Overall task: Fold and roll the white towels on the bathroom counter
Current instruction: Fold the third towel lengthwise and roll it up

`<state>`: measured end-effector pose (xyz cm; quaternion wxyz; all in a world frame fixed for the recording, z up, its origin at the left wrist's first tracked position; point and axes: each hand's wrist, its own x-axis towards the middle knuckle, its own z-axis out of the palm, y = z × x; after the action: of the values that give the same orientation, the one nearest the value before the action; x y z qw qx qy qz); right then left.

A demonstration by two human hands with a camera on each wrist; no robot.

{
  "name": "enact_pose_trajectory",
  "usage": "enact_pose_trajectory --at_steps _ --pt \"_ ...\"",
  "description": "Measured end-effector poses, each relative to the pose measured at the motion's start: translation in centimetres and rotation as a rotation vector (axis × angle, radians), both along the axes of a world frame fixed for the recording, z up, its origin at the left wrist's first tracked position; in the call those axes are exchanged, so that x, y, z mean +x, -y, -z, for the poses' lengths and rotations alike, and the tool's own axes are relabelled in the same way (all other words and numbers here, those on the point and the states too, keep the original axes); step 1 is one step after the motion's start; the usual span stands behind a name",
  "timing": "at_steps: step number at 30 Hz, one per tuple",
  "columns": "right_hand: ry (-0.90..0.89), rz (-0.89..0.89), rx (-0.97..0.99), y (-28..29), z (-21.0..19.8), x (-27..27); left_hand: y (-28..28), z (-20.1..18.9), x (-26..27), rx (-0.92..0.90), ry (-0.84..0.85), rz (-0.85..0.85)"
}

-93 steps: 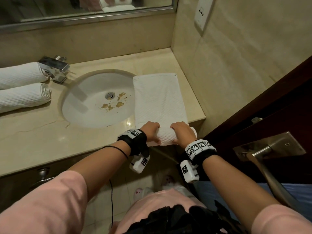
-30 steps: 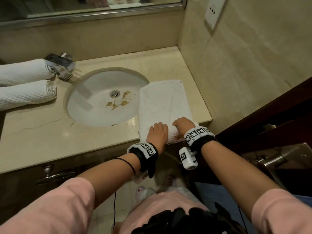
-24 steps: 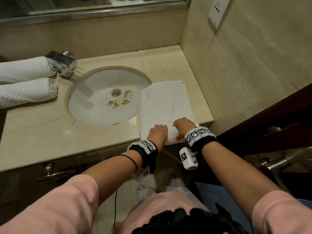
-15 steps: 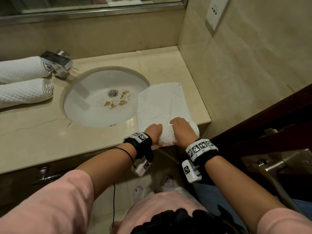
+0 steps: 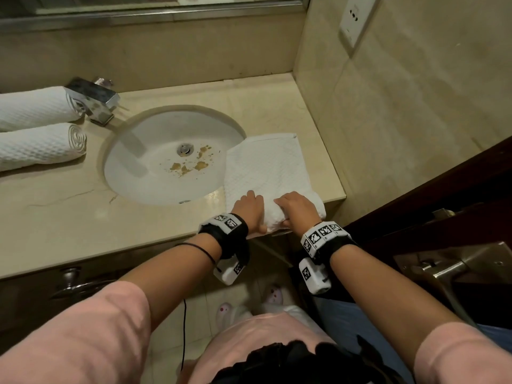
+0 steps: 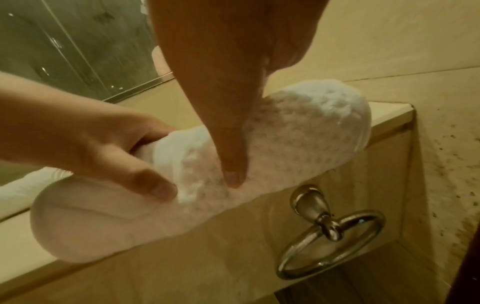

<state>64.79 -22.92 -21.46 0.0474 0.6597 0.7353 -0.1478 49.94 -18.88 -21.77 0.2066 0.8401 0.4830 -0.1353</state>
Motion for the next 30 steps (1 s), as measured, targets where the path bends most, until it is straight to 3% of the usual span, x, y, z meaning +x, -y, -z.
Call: enact_pose_trajectory --at_steps 6,13,18,22,25,27,30 --pt "0.040 0.020 -0.198 -3.3 -1.6 -0.1 2.7 0.5 0.2 0.282 -0.108 0.044" --pt "0.095 -0.048 -0.224 -3.4 -1.3 -0.1 -0.2 0.3 -0.5 0.111 -0.026 0.092" --pt "0.207 -0.113 -0.115 -1.2 0.1 -0.9 -3.1 0.0 -1.7 -0.086 0.143 0.032" --pt "0.229 -0.100 0.047 -0.4 0.8 -1.3 -4.2 -0.3 -2.0 -0.162 0.143 0.013" --pt "0.225 -0.107 0.047 -1.4 0.3 -1.4 -3.1 -0.3 -1.4 -0.047 0.068 0.020" --pt "0.267 -0.099 -0.039 -2.7 -0.8 -1.6 -1.3 0.1 -0.7 0.132 -0.004 0.035" --pt "0.345 -0.136 -0.185 -4.5 -2.1 -1.9 0.9 0.0 -0.1 0.211 -0.069 -0.009"
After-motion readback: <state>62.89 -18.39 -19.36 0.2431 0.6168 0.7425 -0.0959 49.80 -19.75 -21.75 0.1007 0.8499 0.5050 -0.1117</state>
